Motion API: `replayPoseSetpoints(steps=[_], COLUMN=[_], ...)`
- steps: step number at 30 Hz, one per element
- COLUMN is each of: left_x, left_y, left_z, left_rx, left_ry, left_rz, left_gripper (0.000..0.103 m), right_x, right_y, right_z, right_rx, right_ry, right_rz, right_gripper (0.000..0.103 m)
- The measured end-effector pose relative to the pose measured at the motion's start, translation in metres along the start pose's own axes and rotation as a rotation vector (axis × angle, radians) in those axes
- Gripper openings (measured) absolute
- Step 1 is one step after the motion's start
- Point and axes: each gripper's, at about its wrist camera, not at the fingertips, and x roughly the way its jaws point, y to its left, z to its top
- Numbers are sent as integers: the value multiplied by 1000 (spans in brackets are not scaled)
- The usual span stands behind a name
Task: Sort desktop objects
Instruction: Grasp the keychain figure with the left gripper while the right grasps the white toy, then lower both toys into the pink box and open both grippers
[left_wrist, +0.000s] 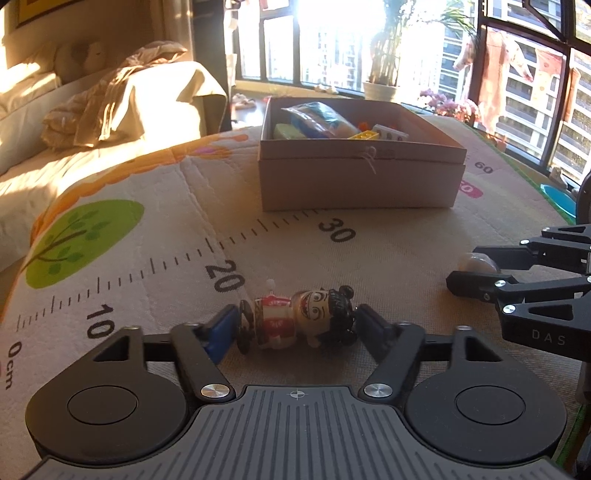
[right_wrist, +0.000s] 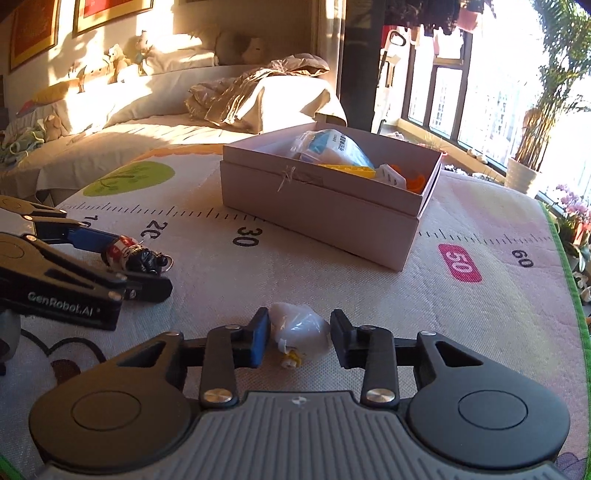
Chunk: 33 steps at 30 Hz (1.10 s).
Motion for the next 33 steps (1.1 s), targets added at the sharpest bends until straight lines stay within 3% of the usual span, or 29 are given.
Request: replayPoseSetpoints(steps=[8, 12, 15, 20, 23, 25, 27, 29, 33], left_x=[-11, -25, -25, 9, 42, 55, 50, 36, 15], left_y=[-7, -15, -27, -54, -64, -61, -52, -37, -13], left_z=[8, 34, 65, 118, 138, 138, 126, 108, 74], left_rx=[51, 105, 168, 233, 225, 191, 162, 129, 59], left_ry=[-36, -119, -198, -306, -285, -236, -225, -230, -182], left_rz=[-9, -23, -29, -52, -83, -79, -80, -49, 23], left_gripper=[70, 70, 70, 70, 72, 72, 80, 93, 98], right_x=[-19, -38, -52, -62, -62, -61, -61, -54, -18], right_y=[-17, -38, -53, -66, -66, -63, -64, -65, -66], right_z=[6, 21, 34, 48, 54, 56, 59, 65, 92], right_rx=[37, 92, 117, 131, 131, 116, 108, 116, 163], right_ry=[-25, -76, -139, -199, -194, -186, -180, -170, -125], right_rz=[24, 60, 41, -4, -6, -6, -7, 5, 63], right_gripper=[31, 31, 31, 31, 31, 31, 31, 31, 31])
